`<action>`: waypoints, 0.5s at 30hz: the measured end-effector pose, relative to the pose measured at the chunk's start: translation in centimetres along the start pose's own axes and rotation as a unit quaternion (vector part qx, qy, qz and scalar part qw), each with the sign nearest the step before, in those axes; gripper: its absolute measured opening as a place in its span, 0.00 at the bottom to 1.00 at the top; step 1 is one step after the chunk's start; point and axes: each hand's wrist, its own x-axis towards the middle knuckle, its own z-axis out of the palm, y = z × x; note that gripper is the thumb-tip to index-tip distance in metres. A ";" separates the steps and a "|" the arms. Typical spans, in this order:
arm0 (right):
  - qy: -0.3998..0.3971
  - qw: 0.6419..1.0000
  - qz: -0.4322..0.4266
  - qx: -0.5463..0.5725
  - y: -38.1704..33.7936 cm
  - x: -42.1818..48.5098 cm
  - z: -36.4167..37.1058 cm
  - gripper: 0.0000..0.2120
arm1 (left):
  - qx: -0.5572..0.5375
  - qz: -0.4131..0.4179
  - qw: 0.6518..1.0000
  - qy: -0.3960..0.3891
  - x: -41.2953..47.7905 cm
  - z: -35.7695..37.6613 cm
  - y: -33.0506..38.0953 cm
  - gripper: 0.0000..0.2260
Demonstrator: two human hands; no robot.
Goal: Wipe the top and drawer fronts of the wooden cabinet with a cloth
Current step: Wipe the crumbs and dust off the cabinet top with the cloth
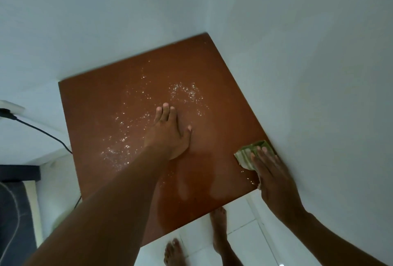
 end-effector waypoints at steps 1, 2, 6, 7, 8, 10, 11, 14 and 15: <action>0.007 1.000 0.009 0.007 0.1 -1.4 -0.2 0.28 | -0.001 0.001 1.000 0.000 0.0 0.0 0.0 0.38; 0.006 1.000 0.014 0.015 0.3 -2.8 -0.3 0.33 | -0.002 0.001 1.000 0.001 0.0 0.0 0.0 0.38; -0.030 0.998 0.006 0.059 -0.3 -4.7 -2.6 0.32 | -0.002 0.002 1.000 -0.003 0.0 0.0 -0.1 0.38; -0.014 0.997 -0.011 0.073 -1.0 -4.2 -3.7 0.23 | -0.002 0.003 1.000 -0.003 0.0 0.0 -0.2 0.38; -0.006 0.996 -0.028 0.088 -1.9 -3.2 -4.9 0.13 | -0.005 0.005 1.000 -0.003 0.1 0.0 -0.3 0.38; 0.006 0.990 -0.021 0.142 -3.5 0.4 -7.0 0.18 | -0.017 0.009 1.000 -0.005 0.2 0.1 -0.5 0.37; 0.015 0.986 -0.007 0.165 -4.2 3.0 -7.9 0.20 | -0.021 0.010 1.000 -0.007 0.2 0.1 -0.6 0.37; 0.057 0.982 0.021 0.180 -5.3 13.7 -8.6 0.14 | -0.030 0.013 0.999 -0.001 0.1 0.1 -0.5 0.36; 0.058 0.981 0.035 0.180 -5.5 18.0 -8.2 0.16 | -0.032 0.016 0.999 0.001 0.1 0.1 -0.5 0.36</action>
